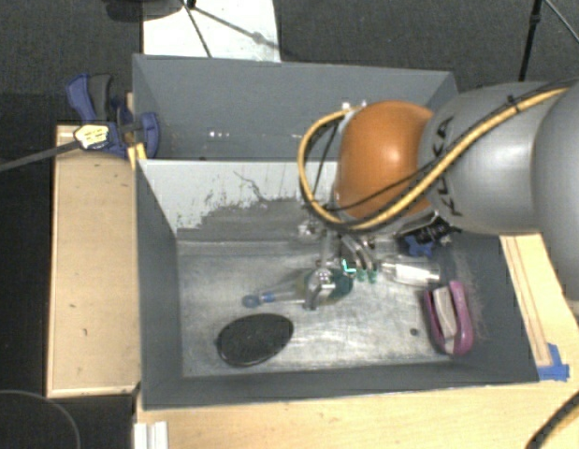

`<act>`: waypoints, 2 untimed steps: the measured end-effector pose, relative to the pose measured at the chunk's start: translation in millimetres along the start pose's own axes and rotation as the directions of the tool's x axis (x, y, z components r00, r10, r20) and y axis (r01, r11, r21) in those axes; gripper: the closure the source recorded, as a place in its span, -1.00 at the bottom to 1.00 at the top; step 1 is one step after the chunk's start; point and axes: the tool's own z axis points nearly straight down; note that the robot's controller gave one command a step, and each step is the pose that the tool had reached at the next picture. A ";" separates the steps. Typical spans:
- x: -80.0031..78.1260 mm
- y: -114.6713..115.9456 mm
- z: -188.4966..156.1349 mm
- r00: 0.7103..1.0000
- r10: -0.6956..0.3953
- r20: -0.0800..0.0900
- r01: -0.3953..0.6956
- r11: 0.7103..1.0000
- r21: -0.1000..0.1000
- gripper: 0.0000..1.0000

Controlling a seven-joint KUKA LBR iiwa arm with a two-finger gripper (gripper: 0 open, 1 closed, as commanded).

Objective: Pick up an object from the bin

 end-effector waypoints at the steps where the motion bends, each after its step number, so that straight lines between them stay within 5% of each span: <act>1: -4.8 -19.5 67.3 0.994 -0.108 0.010 0.108 0.994 0.000 -1.00; 2: -6.5 -18.1 63.1 0.994 -0.106 0.015 0.106 0.994 -0.001 1.00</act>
Offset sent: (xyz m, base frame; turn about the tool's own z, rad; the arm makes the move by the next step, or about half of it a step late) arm 0.0027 -0.0191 -0.0682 -0.1102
